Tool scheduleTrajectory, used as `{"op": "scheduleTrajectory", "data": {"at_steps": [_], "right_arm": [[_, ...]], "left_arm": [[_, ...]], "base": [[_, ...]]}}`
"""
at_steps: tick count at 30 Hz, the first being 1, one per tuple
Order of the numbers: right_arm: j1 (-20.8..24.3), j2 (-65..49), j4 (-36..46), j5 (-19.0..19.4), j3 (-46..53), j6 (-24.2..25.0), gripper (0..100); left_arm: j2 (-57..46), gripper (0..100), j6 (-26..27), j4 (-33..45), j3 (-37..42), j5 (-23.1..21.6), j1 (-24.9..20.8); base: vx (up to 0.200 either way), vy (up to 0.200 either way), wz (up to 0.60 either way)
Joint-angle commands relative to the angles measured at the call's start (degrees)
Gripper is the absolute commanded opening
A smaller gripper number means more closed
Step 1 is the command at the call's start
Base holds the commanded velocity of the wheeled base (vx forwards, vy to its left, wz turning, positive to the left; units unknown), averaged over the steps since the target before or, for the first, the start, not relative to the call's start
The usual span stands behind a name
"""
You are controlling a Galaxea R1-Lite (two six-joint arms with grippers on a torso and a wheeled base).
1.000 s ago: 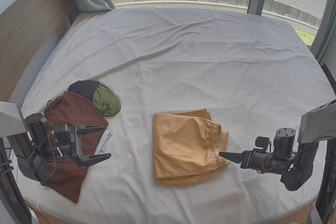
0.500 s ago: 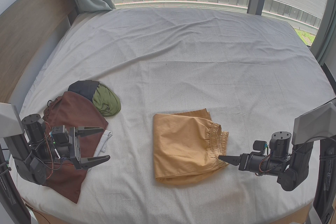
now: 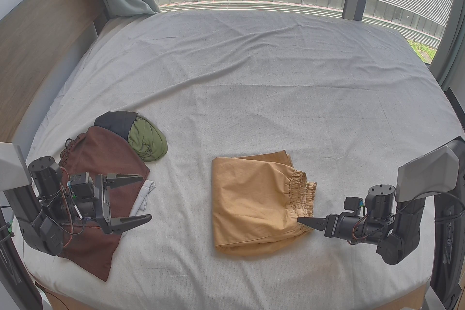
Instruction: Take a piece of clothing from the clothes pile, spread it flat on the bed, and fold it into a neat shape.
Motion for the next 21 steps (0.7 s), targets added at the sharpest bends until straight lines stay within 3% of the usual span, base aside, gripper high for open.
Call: {"op": "scheduleTrajectory", "data": {"at_steps": [1, 21], "right_arm": [[0.2, 1.2, 0.0, 0.0, -1.2, 0.0, 100], [5.6, 2.7, 0.0, 0.0, -4.6, 3.5, 100]], "left_arm": [[-0.2, 100, 0.0, 0.0, 0.1, 0.0, 0.0], [-0.1, 100, 0.1, 0.0, 0.3, 0.0, 0.0]], "base": [[0.000, 0.000, 0.00], [0.000, 0.000, 0.00]]}}
